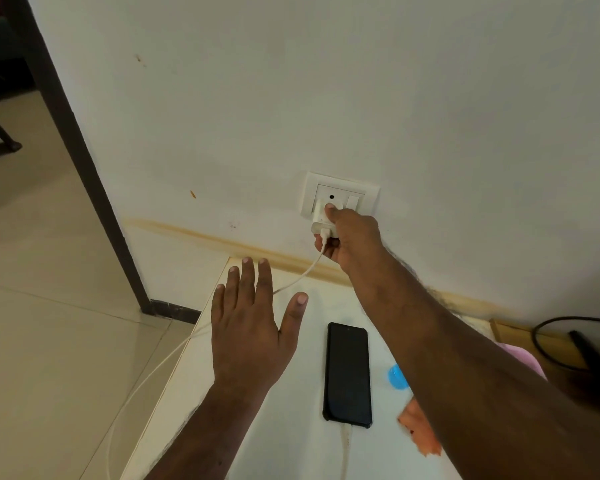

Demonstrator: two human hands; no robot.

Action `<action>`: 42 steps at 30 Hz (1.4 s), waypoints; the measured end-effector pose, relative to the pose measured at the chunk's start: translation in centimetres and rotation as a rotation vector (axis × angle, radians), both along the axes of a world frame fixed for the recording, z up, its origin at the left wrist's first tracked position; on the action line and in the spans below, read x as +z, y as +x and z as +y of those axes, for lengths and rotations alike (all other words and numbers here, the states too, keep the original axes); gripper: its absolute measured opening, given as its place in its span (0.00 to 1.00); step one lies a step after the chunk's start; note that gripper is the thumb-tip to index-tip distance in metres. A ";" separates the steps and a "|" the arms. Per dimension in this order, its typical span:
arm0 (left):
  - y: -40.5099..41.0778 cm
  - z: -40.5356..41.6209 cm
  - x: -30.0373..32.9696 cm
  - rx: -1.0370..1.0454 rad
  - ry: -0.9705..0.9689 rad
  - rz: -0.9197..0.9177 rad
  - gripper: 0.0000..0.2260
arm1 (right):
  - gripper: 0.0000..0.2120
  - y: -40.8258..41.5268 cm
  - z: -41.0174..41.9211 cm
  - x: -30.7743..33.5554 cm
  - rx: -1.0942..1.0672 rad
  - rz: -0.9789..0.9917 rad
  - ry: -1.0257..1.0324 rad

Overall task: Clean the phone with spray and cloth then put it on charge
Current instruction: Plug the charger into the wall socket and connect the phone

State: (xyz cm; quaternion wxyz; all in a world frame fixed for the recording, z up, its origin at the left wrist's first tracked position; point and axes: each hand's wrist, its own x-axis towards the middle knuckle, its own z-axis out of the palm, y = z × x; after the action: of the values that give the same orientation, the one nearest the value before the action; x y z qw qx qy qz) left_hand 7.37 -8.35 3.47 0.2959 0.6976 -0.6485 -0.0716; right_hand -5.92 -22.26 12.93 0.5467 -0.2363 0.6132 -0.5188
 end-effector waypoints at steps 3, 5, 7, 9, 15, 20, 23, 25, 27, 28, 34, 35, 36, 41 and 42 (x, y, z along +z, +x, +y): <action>-0.2 0.1 0.1 0.000 -0.008 -0.003 0.36 | 0.18 0.0 0.0 0.2 0.005 -0.013 0.016; -0.3 0.2 0.3 -0.010 -0.020 -0.009 0.36 | 0.18 -0.1 0.2 0.5 0.034 -0.016 0.025; -0.4 0.3 0.5 -0.019 -0.027 -0.008 0.36 | 0.18 -0.5 0.4 1.0 0.097 -0.028 0.038; -0.5 0.4 0.7 -0.027 -0.027 -0.003 0.37 | 0.18 -1.1 0.7 1.5 0.171 -0.038 0.061; -1.1 0.7 1.2 -0.040 -0.063 0.003 0.37 | 0.23 -3.2 2.2 1.0 0.261 0.307 0.100; -1.7 1.3 1.5 -0.094 -0.197 0.026 0.34 | 0.17 -5.9 4.2 -0.3 0.260 0.419 0.113; -2.3 1.8 1.8 -0.171 -0.285 0.050 0.31 | 0.13 -7.0 4.4 -0.3 0.191 0.438 0.072; -3.0 2.3 1.9 -0.253 -0.355 0.043 0.29 | 0.12 -7.4 4.2 -0.1 0.160 0.458 0.050; -3.9 3.0 1.7 -0.339 -0.385 0.028 0.29 | 0.14 -7.8 3.7 0.0 0.150 0.515 0.021; -4.4 3.3 1.7 -0.381 -0.368 0.024 0.29 | 0.16 -8.0 3.4 -0.1 0.147 0.579 -0.003; -6.1 4.0 0.5 -0.488 -0.018 -0.052 0.33 | 0.30 -7.1 1.2 0.1 0.221 1.071 -0.097; -6.2 3.9 0.0 -0.481 0.022 -0.083 0.33 | 0.31 -6.8 1.0 0.1 0.223 1.105 -0.095; -6.3 3.9 -0.4 -0.475 0.049 -0.100 0.33 | 0.31 -6.6 0.7 0.0 0.217 1.143 -0.097; -6.2 3.5 -1.5 -0.486 0.104 -0.139 0.33 | 0.27 -6.2 0.5 -0.7 0.178 1.169 -0.141; -6.3 3.5 -1.6 -0.493 0.112 -0.135 0.33 | 0.26 -6.2 0.5 -0.7 0.163 1.162 -0.150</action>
State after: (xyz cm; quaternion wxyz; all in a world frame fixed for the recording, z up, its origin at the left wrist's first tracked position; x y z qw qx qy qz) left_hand 1.11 -4.89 1.88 0.1866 0.5372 -0.8122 -0.1306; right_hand -12.07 -21.76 12.19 0.1412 -0.5662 0.7535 -0.3027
